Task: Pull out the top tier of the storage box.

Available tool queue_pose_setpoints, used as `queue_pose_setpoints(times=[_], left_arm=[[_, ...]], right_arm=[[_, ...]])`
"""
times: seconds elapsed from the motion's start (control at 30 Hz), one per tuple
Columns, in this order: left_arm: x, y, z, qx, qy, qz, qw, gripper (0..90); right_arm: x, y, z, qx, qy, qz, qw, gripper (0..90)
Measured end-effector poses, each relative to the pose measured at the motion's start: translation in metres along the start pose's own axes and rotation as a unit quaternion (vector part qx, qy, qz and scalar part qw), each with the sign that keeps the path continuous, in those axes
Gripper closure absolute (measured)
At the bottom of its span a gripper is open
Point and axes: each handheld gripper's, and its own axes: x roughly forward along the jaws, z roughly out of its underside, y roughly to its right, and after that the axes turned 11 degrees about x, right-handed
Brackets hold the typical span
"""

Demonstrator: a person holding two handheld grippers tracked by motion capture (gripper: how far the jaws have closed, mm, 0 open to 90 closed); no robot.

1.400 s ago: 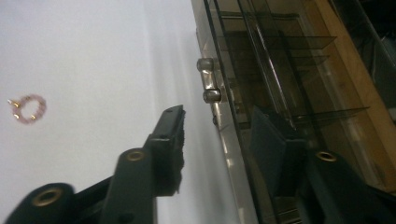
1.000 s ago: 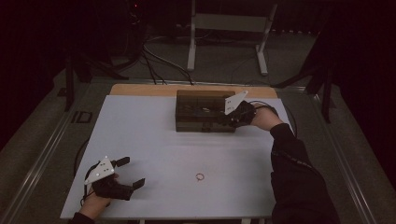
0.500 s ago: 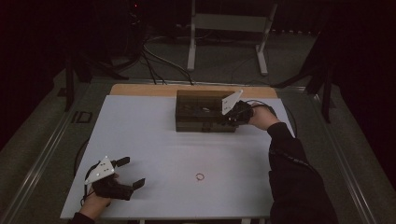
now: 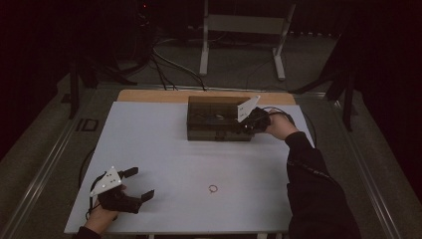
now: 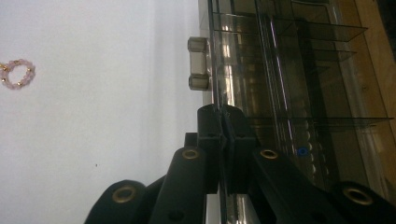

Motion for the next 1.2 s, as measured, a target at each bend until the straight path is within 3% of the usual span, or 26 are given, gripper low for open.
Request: queue_pose_setpoints(times=[0.9, 1.2], left_arm=[[0.000, 0.000, 0.000, -0.004, 0.001, -0.002, 1.0000, 0.0], [0.000, 0.000, 0.001, -0.002, -0.003, -0.001, 1.0000, 0.0]], right_arm=[[-0.007, -0.021, 0.009, 0.000, 0.007, -0.048, 0.9988, 88.8], [-0.008, -0.027, 0.010, -0.005, 0.005, -0.048, 0.9988, 88.8]])
